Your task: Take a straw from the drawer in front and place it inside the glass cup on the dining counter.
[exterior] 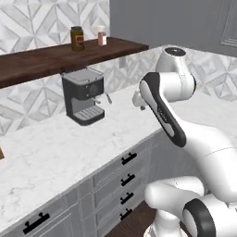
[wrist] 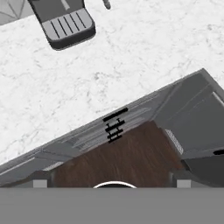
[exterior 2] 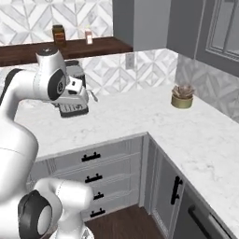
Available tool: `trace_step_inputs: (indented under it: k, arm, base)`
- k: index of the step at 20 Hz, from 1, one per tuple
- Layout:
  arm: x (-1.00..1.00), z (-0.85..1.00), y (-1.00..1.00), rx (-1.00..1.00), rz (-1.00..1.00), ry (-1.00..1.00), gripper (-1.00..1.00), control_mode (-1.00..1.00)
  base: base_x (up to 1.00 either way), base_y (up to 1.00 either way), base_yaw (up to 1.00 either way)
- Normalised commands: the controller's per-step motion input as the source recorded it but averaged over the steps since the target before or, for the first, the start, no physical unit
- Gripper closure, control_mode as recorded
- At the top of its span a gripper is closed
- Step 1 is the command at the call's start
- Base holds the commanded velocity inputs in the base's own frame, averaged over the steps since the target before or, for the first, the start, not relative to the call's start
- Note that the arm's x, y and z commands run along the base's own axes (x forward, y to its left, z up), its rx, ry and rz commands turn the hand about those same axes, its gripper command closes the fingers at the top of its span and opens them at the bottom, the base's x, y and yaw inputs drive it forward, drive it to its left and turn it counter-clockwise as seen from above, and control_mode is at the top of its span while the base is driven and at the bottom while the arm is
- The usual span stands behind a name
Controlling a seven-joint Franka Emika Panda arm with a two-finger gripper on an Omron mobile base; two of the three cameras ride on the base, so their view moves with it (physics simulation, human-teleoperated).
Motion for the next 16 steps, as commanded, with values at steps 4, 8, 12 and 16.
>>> trace_step_inputs:
  k: [4, 8, 12, 16]
  arm:
    - [0.00, 0.00, 0.00, 0.00, 0.00, 0.00, -1.00, 1.00]
    - [0.00, 0.00, 0.00, 0.00, 0.00, 0.00, -1.00, 1.00]
    - [0.00, 0.00, 0.00, 0.00, 0.00, 0.00, -1.00, 1.00]
    - [0.00, 0.00, 0.00, 0.00, 0.00, 0.00, -1.00, 1.00]
  base:
    - [0.00, 0.55, -0.71]
    - [-0.11, 0.70, -0.63]
    - [-0.35, 0.84, -0.52]
    - [-0.38, 0.87, -0.35]
